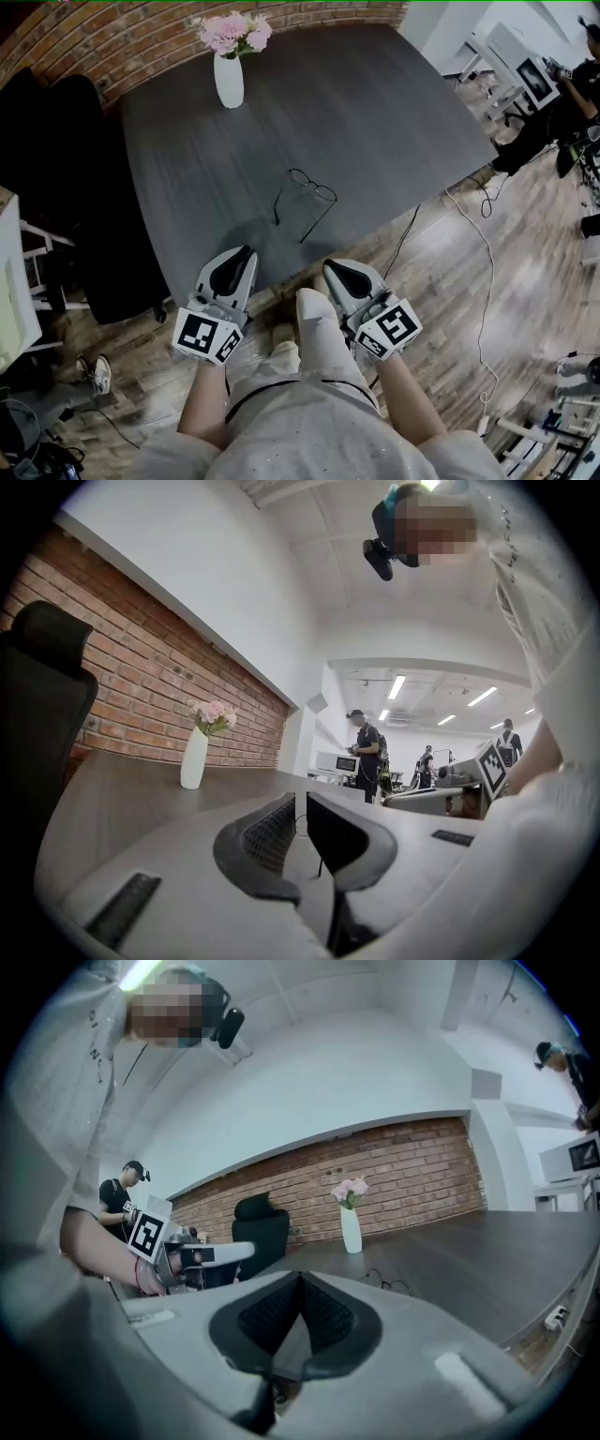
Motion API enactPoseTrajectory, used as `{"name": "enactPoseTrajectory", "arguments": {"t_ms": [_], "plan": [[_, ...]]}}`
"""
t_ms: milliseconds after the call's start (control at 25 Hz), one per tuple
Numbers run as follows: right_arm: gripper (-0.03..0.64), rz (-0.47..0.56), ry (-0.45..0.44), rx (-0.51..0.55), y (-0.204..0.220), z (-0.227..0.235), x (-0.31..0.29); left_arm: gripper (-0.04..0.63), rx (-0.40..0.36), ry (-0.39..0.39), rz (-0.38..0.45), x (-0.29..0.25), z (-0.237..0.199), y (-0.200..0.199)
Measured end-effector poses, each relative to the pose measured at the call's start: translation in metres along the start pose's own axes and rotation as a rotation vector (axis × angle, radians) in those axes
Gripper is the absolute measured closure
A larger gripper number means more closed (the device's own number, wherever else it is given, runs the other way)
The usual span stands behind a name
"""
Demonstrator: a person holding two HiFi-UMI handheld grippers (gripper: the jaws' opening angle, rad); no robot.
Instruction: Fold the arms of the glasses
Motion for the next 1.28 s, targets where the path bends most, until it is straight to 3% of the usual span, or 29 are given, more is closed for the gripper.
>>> {"name": "enactPoseTrajectory", "arguments": {"t_ms": [200, 440, 960, 1160, 1280], "plan": [[0.618, -0.035, -0.017, 0.019, 0.0, 0.018, -0.018, 0.561, 0.011, -0.003, -0.022, -0.018, -0.008, 0.002], [0.532, -0.141, -0.044, 0.123, 0.004, 0.044, -0.039, 0.561, 0.017, -0.019, -0.061, -0.046, -0.022, 0.007], [0.365, -0.295, -0.083, 0.142, 0.023, 0.121, -0.075, 0.561, 0.085, -0.085, -0.093, -0.097, -0.051, 0.015], [0.362, -0.291, -0.089, 0.103, 0.018, 0.145, -0.088, 0.561, 0.081, -0.101, -0.106, -0.112, -0.061, 0.017], [0.346, -0.333, -0.132, 0.167, 0.021, 0.15, -0.096, 0.561, 0.085, -0.111, -0.111, -0.119, -0.064, 0.016]]}}
Point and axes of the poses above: the fingertips, and each gripper's own axes: x backward along the fingers, z to its right, y out of its underside, the point moved 4 cm from there along x, backward along the fingers, and after that the axes turned 11 degrees about -z, right-handed, at the moved point
